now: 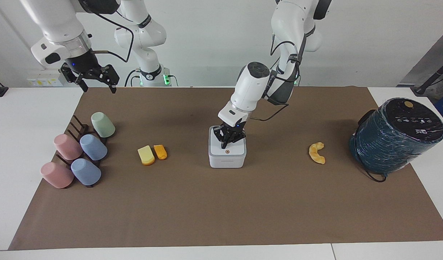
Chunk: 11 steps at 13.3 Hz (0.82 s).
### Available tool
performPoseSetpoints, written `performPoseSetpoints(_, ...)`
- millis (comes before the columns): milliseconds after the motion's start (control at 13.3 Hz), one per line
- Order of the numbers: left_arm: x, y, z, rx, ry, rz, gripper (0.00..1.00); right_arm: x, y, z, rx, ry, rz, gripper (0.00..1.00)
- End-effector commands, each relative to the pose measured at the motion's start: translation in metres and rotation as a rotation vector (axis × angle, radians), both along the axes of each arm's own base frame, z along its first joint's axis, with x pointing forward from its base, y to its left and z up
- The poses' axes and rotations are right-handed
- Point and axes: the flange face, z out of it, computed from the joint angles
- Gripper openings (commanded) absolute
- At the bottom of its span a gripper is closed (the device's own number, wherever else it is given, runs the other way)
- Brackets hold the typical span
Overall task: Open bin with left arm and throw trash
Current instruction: 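Grasp the white lid with the left gripper and lift it off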
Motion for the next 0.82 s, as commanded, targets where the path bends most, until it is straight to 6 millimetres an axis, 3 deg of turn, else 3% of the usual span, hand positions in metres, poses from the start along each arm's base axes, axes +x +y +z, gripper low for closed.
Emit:
performPoseSetpoints(0, -0.004, -0.002, -0.005, 0.001, 0.006, 0.007, 0.00, -0.006, 0.000, 0.000, 0.000, -0.016, 0.022, 1.00)
performPoseSetpoints(524, -0.005, 0.000, -0.037, 0.006, 0.005, 0.015, 0.00, -0.006, 0.000, 0.000, 0.000, -0.014, 0.022, 1.00)
performPoseSetpoints(749, -0.003, 0.000, -0.033, 0.006, 0.003, 0.014, 0.00, -0.006, 0.000, 0.000, 0.000, -0.016, 0.022, 1.00)
